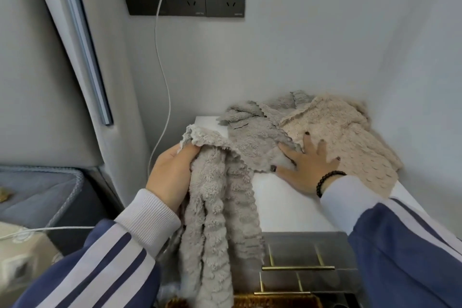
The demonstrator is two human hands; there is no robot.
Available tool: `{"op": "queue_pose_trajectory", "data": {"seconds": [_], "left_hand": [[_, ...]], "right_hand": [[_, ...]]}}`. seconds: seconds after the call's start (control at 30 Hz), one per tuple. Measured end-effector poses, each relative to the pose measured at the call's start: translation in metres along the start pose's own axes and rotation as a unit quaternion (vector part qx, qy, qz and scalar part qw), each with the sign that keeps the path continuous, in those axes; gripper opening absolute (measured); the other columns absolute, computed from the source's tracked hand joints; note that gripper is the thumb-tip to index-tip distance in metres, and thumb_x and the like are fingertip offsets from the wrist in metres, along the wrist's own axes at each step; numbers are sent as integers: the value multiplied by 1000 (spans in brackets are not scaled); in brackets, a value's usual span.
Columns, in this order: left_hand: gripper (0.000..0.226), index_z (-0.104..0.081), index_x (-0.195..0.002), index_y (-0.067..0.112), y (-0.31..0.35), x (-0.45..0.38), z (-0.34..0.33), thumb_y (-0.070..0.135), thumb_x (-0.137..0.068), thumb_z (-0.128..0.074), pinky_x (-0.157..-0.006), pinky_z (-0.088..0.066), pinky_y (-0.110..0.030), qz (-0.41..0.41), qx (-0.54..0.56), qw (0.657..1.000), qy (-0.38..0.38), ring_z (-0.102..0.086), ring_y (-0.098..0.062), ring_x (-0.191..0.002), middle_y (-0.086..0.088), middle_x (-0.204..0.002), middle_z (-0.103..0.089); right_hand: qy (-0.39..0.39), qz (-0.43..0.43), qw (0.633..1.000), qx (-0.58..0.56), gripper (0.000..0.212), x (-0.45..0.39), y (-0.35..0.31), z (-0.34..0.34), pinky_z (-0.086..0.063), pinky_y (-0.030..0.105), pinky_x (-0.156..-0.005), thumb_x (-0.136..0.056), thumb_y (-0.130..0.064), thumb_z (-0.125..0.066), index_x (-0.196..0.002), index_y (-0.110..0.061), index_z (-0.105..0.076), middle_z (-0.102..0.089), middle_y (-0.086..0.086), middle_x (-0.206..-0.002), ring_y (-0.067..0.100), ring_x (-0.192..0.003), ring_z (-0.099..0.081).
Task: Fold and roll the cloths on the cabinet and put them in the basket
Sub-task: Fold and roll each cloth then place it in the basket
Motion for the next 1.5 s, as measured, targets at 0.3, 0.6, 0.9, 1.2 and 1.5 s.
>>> {"op": "queue_pose_trajectory", "data": {"seconds": [0.3,0.6,0.9,1.2,1.5], "left_hand": [[32,-73,-65,15,-4,-32,-9,27,-91,-58,-90,-50,-49,41,11,999,6,-67,-29,-81,-15,-84,-73],[41,-67,-104,-2,-5,-28,-22,35,-87,-63,-96,-49,-49,70,4,994,-78,-67,-37,-98,-19,-99,-72],[34,-74,-86,5,18,-4,-17,25,-97,-47,-43,-51,-18,84,141,985,-57,-72,-23,-72,-11,-67,-72],[54,-63,-46,14,10,23,-3,26,-96,-48,-43,-51,-23,61,237,969,-38,-63,-17,-45,-4,-51,-62],[20,-71,-68,13,13,26,9,17,-85,-62,-83,-54,-42,62,74,994,-43,-68,-28,-77,-18,-85,-69]], "right_hand": [[4,-11,1000,-17,62,-70,-6,13,-1,73,-106,-88,-69,-37,-144,-55,-12,7,1,-161,38,-145,11],[2,10,998,-55,66,-54,-12,22,-5,63,-113,-89,-58,-48,-147,-47,-18,-1,5,-161,38,-145,9],[-148,188,765,-598,78,71,-67,50,-46,21,-70,-75,-71,-44,-134,-20,-48,-63,-9,-78,6,-69,-57],[-104,144,872,-455,14,116,-31,2,-47,23,-70,-87,-27,-67,-100,-31,-61,-66,3,-79,13,-68,-62],[11,167,898,-406,24,130,-3,66,-25,7,-40,-76,-32,-76,-87,-13,-66,-41,-14,-44,2,-33,-31]]}}
Point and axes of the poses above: each hand's wrist, its own x-axis away from the middle knuckle, its own z-axis out of the back of the hand, y = z × x, the point moved 4 cm from there along -x, towards the middle knuckle
